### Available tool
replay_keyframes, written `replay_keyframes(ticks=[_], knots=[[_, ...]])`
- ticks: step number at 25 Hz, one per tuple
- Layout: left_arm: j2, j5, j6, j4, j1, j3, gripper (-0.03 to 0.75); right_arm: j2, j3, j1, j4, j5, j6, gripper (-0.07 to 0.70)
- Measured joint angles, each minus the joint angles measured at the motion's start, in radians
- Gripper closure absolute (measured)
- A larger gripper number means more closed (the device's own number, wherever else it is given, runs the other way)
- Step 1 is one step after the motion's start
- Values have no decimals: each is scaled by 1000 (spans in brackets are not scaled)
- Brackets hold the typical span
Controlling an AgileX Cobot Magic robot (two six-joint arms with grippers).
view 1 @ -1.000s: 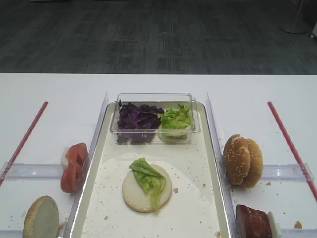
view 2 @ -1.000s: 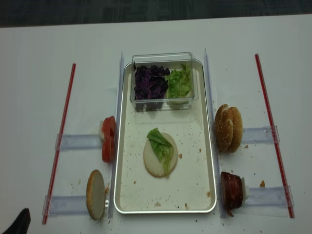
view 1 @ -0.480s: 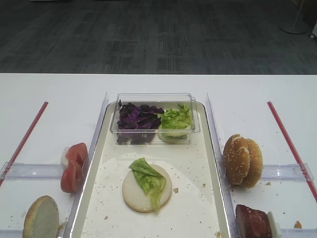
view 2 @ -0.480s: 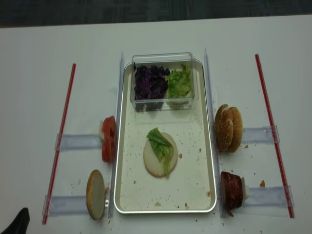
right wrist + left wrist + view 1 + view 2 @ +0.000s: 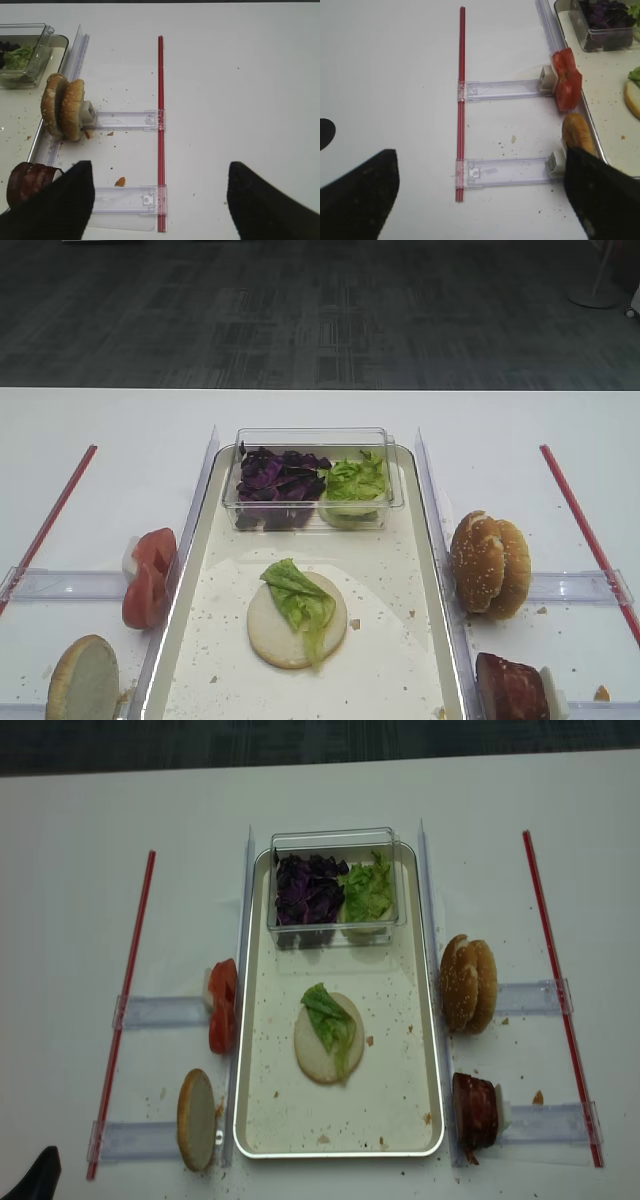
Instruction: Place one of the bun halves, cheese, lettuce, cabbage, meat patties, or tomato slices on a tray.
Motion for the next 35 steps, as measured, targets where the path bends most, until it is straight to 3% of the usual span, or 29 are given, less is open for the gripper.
replay_keyframes(ticks=[35], knots=[[0,0,0,0,0,0,100,0,0,0,9,2,2,61]])
